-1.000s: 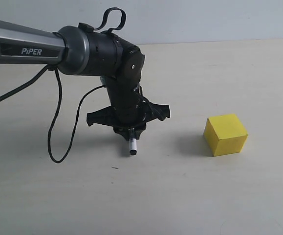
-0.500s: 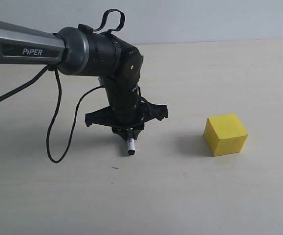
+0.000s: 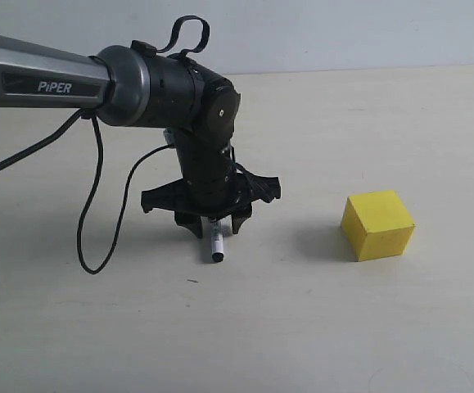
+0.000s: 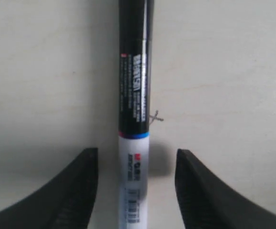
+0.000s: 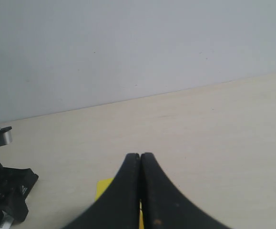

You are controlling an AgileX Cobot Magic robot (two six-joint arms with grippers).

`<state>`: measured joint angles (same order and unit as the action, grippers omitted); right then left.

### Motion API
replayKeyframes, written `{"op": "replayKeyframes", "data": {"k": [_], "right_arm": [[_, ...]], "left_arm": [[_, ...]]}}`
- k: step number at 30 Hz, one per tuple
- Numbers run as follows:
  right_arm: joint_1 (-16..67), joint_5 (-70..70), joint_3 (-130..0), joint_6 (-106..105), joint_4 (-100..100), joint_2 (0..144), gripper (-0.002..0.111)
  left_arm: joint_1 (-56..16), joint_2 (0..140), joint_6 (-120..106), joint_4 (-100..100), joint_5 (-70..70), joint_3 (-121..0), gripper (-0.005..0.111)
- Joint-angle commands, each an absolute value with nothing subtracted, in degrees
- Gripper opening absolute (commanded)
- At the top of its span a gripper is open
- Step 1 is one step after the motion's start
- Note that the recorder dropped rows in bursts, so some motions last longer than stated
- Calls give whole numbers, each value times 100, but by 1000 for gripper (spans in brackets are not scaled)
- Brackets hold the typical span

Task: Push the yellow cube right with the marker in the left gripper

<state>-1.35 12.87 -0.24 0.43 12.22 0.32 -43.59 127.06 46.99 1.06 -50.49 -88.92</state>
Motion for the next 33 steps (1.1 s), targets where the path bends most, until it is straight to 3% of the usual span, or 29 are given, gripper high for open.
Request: {"op": "replayKeyframes", "data": {"k": [1, 13, 21, 24, 28, 33], "right_arm": [[-135, 1252, 0, 0, 1203, 27, 0], [-135, 1252, 0, 0, 1203, 27, 0], [-135, 1252, 0, 0, 1203, 27, 0], [-135, 1252, 0, 0, 1203, 27, 0], [-135, 1252, 0, 0, 1203, 27, 0], [-135, 1253, 0, 0, 1193, 27, 0]], "left_arm": [[-4315, 12672, 4549, 128, -5108, -8925, 51], [-4160, 11749, 3484, 473, -5410, -8948, 51], [-4505, 10472, 2695, 622, -5159, -8749, 49], [-4788, 9907, 2940, 926, -4346, -8078, 37], [-5032, 9005, 3460, 1316, -3324, -6943, 0], [-5070, 7569, 3459, 1454, -2598, -5542, 0]]}}
